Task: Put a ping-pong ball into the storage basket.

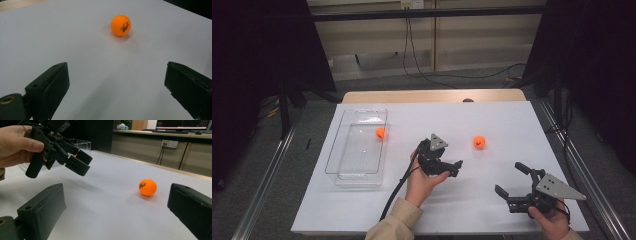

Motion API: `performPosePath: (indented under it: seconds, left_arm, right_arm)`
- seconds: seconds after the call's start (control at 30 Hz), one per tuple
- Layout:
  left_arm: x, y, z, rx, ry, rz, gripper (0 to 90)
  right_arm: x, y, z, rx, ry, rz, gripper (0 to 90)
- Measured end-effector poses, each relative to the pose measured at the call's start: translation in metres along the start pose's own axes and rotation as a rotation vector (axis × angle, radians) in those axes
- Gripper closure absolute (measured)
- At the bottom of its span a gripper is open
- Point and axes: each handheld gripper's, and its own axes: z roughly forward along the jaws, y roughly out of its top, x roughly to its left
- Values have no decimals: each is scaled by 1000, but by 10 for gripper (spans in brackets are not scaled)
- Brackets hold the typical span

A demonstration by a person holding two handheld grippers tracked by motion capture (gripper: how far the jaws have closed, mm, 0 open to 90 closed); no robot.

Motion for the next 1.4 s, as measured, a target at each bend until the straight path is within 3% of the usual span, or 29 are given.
performPosePath:
  seconds: [0.5,0.8,1.4]
  left_arm:
    - [-1,3,6,-11,7,13,60]
    - [-5,6,14,-15,-11,7,61]
    - [-9,9,29,-11,-3,15,61]
  right_arm:
    - [-5,-1,0,-8,-10,38,7]
    - [-4,-1,0,-8,-7,39,7]
    - [-4,-2,0,-6,-4,36,7]
